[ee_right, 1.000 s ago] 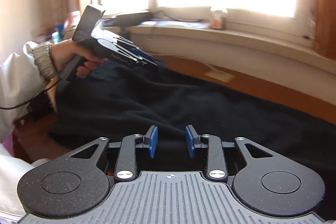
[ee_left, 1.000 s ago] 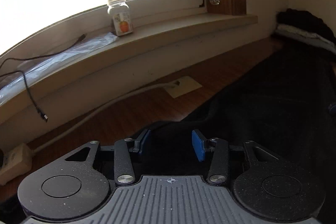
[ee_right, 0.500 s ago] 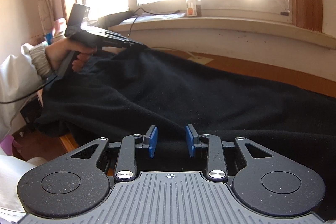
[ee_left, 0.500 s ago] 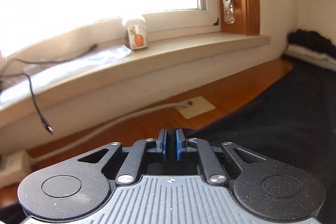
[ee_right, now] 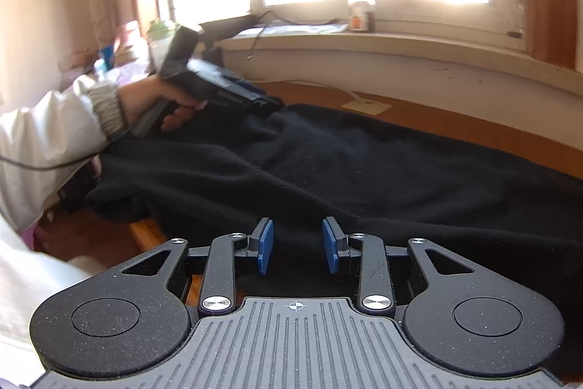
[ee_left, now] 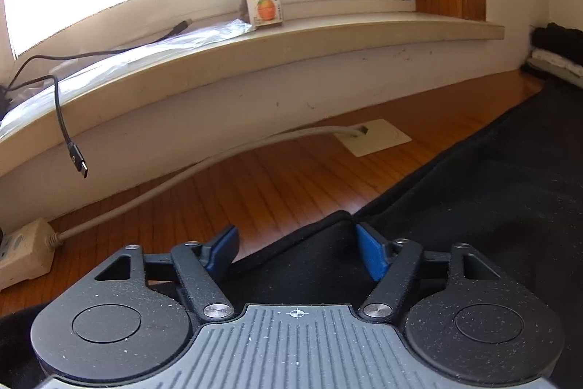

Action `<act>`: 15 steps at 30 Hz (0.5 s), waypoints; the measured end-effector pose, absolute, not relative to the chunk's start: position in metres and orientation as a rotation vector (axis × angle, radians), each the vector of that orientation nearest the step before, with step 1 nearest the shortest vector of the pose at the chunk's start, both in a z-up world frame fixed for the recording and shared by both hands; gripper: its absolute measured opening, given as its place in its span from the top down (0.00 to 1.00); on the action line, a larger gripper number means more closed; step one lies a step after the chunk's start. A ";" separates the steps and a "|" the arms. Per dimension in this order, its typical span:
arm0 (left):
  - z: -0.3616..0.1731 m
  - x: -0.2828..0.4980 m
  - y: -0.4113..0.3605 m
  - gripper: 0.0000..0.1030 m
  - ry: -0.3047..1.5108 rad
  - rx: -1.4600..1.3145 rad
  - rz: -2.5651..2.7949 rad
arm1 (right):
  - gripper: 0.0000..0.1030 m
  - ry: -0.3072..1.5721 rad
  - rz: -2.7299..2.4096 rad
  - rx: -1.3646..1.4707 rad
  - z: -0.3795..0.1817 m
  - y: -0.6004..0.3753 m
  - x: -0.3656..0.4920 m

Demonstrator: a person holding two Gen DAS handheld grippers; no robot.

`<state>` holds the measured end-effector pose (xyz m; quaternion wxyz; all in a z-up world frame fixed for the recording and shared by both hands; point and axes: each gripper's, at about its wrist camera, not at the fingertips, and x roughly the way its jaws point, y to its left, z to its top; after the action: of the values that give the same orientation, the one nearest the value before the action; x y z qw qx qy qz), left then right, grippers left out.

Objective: Fold clothes

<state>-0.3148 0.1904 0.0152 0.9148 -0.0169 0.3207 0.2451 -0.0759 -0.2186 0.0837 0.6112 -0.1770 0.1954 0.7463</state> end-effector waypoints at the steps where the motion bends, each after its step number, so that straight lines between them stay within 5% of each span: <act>1: 0.015 -0.315 0.191 0.27 0.661 -0.038 0.506 | 0.69 0.436 1.732 -0.431 0.085 -0.218 -0.082; 7: 0.016 -0.316 0.193 0.26 0.663 -0.058 0.504 | 0.60 0.320 1.762 -0.597 0.089 -0.203 -0.126; 15: 0.016 -0.316 0.193 0.25 0.662 -0.061 0.505 | 0.60 0.267 1.781 -0.759 0.089 -0.180 -0.142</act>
<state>-0.3164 0.1934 0.0164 0.9141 -0.0296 0.3217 0.2452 -0.1420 -0.1800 0.0892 0.5592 -0.3219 0.1133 0.7555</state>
